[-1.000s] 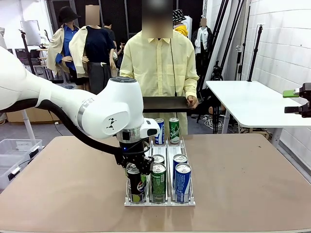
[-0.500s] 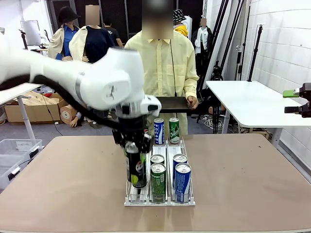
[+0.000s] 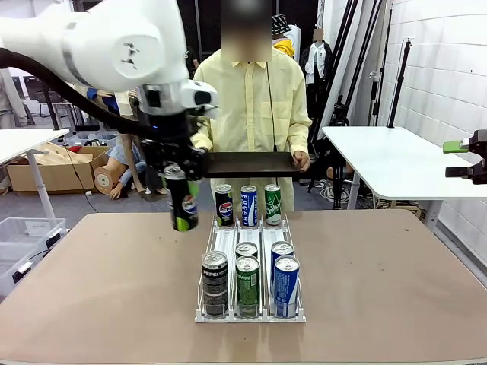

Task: Retrieve and hand over the desired beverage to the person.
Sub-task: Pick up a can of the same type that the person held from the Automatic Can Dispenser.

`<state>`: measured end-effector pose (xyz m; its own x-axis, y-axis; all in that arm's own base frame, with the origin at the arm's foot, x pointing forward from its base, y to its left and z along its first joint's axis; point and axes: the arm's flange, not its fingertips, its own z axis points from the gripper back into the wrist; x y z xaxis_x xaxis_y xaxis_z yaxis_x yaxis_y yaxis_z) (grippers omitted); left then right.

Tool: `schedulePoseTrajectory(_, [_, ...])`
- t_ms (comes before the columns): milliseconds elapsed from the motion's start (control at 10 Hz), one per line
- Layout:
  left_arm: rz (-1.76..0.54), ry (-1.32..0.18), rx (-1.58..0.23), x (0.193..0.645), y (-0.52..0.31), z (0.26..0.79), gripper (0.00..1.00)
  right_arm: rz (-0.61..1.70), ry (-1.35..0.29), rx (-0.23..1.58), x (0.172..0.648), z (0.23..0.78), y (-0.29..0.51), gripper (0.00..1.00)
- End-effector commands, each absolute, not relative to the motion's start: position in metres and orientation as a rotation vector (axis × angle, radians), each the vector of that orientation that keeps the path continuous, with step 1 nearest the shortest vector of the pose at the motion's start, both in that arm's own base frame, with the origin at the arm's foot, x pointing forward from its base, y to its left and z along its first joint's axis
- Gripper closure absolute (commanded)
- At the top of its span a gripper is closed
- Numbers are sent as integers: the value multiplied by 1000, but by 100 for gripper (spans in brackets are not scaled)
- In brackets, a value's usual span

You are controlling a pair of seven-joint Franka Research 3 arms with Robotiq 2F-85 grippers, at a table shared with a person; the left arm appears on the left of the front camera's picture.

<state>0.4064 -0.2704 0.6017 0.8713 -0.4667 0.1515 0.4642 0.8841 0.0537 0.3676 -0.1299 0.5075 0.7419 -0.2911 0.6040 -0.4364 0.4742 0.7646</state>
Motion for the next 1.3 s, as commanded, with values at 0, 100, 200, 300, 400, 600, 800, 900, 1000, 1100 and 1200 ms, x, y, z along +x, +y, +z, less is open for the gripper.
schedulePoseTrajectory(0, [-504,-138,-14,413,-232,610,100,101,-774,1118,369,508,-129,0])
schedulePoseTrajectory(100, [-504,-129,-8,416,-214,615,100,101,-774,1118,369,508,-129,0])
schedulePoseTrajectory(200, [-500,-118,1,417,-195,620,100,101,-774,1118,369,508,-129,0])
schedulePoseTrajectory(300, [-490,-119,13,416,-182,621,100,101,-774,1118,369,508,-129,0])
schedulePoseTrajectory(400, [-491,-131,6,411,-176,619,100,101,-774,1118,369,508,-129,0])
schedulePoseTrajectory(600, [-483,-140,-5,407,-173,616,100,101,-774,1118,369,508,-129,0])
schedulePoseTrajectory(800, [-470,-117,20,419,-176,618,100,101,-774,1118,369,508,-129,0])
schedulePoseTrajectory(900, [-470,-117,20,419,-176,618,100,101,-774,1118,369,508,-129,0])
schedulePoseTrajectory(1000, [-470,-117,20,419,-176,618,100,101,-774,1118,369,508,-129,0])
schedulePoseTrajectory(1100, [-470,-117,20,419,-176,618,100,101,-774,1118,369,508,-129,0])
schedulePoseTrajectory(1200, [-470,-117,20,419,-176,618,100,101,-774,1118,369,508,-129,0])
